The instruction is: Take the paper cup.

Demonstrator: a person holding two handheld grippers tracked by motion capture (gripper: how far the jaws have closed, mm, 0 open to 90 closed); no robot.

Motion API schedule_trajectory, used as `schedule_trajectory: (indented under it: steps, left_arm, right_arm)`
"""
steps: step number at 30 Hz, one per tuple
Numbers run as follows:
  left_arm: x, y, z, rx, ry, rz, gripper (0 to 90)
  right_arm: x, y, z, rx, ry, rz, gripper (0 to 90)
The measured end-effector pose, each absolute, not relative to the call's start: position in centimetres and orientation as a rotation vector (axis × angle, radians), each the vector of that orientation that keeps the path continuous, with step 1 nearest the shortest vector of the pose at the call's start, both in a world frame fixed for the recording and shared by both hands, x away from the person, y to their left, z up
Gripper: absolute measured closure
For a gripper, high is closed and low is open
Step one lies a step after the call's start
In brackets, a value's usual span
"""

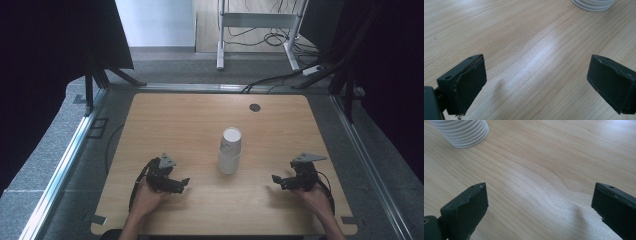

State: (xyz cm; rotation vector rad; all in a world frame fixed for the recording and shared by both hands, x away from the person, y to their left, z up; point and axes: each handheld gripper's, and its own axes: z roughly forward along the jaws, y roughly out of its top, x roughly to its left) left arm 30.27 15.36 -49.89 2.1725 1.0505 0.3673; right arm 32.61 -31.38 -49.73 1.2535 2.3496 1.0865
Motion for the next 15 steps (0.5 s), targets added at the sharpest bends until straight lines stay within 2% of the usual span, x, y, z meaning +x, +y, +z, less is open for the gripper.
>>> schedule_trajectory:
  steps: [15]
  left_arm:
    - [30.23,15.02,-50.30,2.146,1.016,0.302,0.0]
  right_arm:
    - [32.65,-31.63,-49.53,1.237,2.365,1.101,0.0]
